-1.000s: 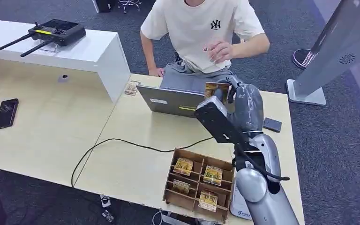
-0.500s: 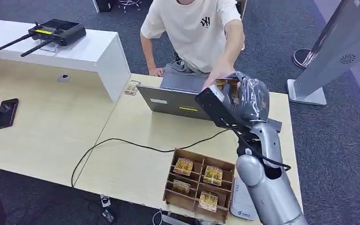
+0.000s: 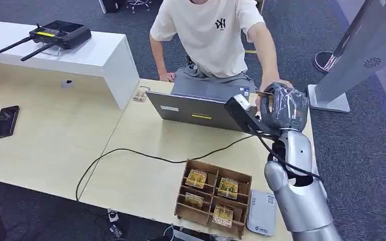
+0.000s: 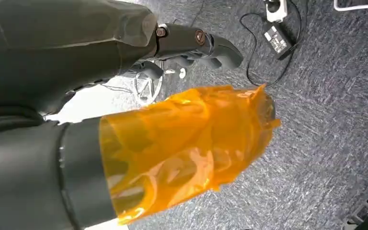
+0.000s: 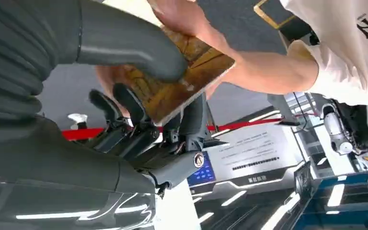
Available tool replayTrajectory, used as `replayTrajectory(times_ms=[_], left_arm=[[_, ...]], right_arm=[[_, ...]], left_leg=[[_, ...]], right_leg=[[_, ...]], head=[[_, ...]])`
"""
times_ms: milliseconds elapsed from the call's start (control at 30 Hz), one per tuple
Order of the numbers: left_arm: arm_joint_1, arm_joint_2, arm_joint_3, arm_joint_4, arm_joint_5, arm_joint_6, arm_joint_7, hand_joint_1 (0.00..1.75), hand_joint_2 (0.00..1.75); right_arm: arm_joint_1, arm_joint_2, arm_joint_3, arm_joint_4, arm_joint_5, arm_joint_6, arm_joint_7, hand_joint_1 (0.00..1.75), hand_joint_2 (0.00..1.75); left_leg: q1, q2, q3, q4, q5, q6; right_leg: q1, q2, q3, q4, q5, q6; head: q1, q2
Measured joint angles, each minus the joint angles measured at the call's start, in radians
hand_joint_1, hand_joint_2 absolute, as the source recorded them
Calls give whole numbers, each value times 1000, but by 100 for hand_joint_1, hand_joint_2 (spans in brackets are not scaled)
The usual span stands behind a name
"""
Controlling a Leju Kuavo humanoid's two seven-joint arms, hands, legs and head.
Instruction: Pass the card to the sensor for recognition and then transmit it.
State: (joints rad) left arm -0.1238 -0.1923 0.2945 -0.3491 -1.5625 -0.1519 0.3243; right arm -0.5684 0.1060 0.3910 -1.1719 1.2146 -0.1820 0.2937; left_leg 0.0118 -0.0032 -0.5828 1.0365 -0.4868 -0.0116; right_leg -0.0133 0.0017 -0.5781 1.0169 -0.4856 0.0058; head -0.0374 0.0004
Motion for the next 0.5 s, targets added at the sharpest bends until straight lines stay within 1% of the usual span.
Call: replayTrajectory(times_ms=[33, 333, 500], left_arm=[[0, 0, -3, 0, 0, 0, 0, 0, 0], [13, 2, -16, 0, 4, 29, 0, 0, 0], [18, 6, -17, 0, 19, 37, 0, 0, 0]], right_arm=[[0, 0, -1, 4, 3, 1, 0, 0, 175], [0, 3, -2, 23, 23, 23, 6, 0, 175], [0, 22, -2, 23, 5, 19, -6, 0, 175]], left_leg=[[0, 0, 0, 0, 0, 0], [0, 0, -1, 0, 0, 0], [0, 0, -1, 0, 0, 0]], right_leg=[[0, 0, 0, 0, 0, 0], [0, 0, 0, 0, 0, 0], [0, 0, 0, 0, 0, 0]], head=[[0, 0], [0, 0], [0, 0]])
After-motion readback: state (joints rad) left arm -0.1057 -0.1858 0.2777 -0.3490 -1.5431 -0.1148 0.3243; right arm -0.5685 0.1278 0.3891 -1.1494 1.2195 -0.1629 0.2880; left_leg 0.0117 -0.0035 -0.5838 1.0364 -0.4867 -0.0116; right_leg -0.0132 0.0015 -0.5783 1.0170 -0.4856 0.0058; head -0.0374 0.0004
